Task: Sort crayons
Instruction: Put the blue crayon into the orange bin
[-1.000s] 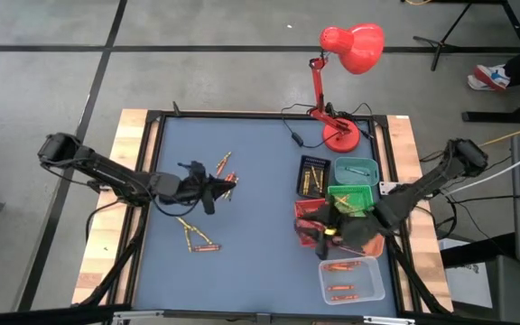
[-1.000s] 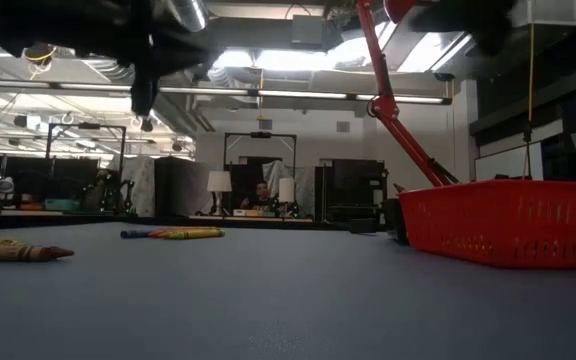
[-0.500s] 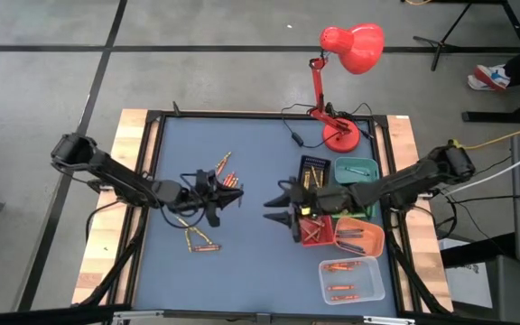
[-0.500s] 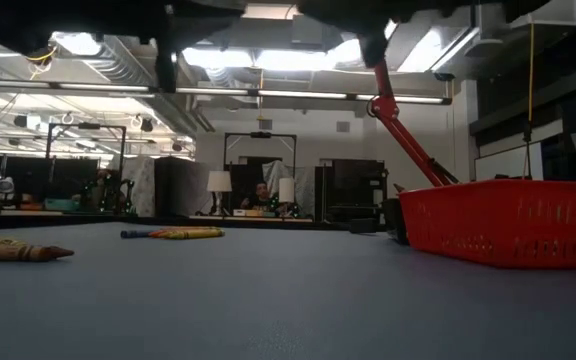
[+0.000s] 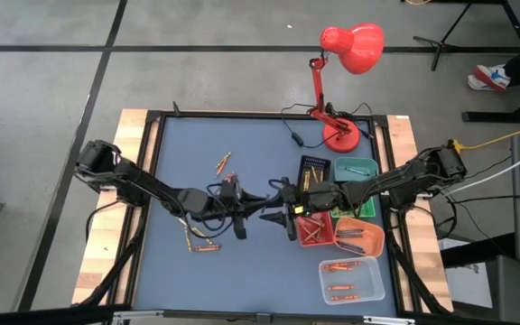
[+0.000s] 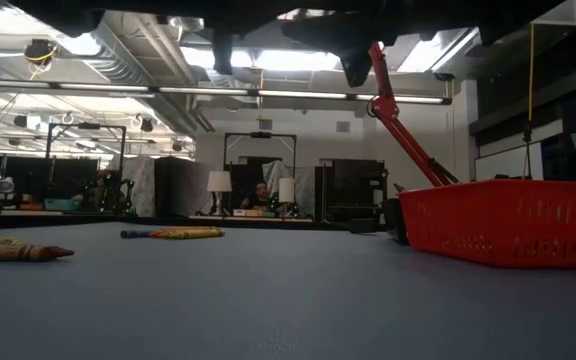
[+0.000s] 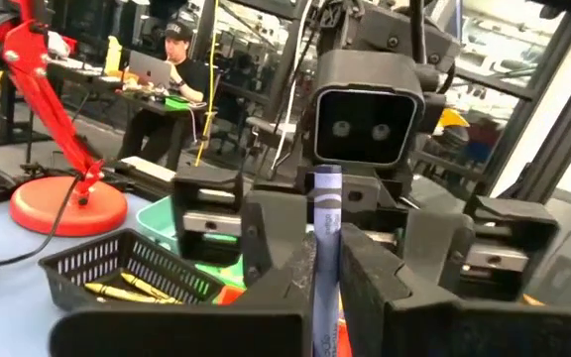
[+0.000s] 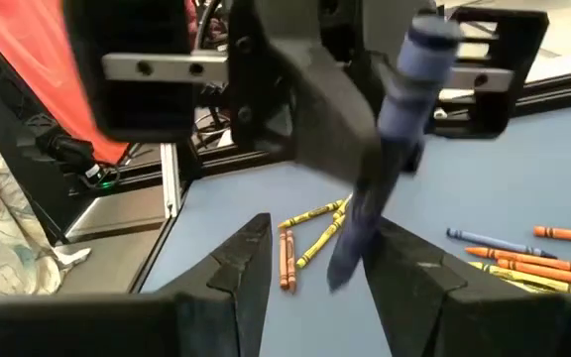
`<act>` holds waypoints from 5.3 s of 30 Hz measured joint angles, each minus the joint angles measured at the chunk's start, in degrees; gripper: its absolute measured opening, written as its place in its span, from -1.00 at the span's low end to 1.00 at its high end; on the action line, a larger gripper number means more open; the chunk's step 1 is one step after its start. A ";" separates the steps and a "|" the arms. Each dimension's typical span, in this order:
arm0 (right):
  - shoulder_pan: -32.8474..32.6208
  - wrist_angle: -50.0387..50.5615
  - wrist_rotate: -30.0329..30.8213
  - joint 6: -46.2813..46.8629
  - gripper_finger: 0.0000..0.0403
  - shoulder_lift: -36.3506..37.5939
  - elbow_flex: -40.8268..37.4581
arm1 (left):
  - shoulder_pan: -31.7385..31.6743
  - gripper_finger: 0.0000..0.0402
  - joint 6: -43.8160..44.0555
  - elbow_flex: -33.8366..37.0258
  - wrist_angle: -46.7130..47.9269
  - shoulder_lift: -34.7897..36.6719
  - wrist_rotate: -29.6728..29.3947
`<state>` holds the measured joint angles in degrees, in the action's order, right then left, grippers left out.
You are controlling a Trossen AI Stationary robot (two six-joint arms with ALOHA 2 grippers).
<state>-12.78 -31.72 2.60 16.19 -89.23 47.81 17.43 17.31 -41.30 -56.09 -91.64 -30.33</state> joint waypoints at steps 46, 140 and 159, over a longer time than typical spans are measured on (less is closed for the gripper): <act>-11.71 62.75 -9.89 22.44 -0.93 22.33 0.02 | 0.17 -0.54 0.52 -1.88 12.14 -2.27 5.86; -27.34 83.67 4.45 40.50 -0.83 23.34 0.02 | -15.28 -0.54 26.30 5.98 81.33 10.21 12.78; -27.34 82.25 4.49 40.51 -0.83 23.34 0.02 | -14.50 -0.64 25.80 11.30 75.40 10.39 13.97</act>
<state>-40.12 50.53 7.09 56.70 -65.89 47.83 2.93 43.11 -30.00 19.31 -81.25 -16.36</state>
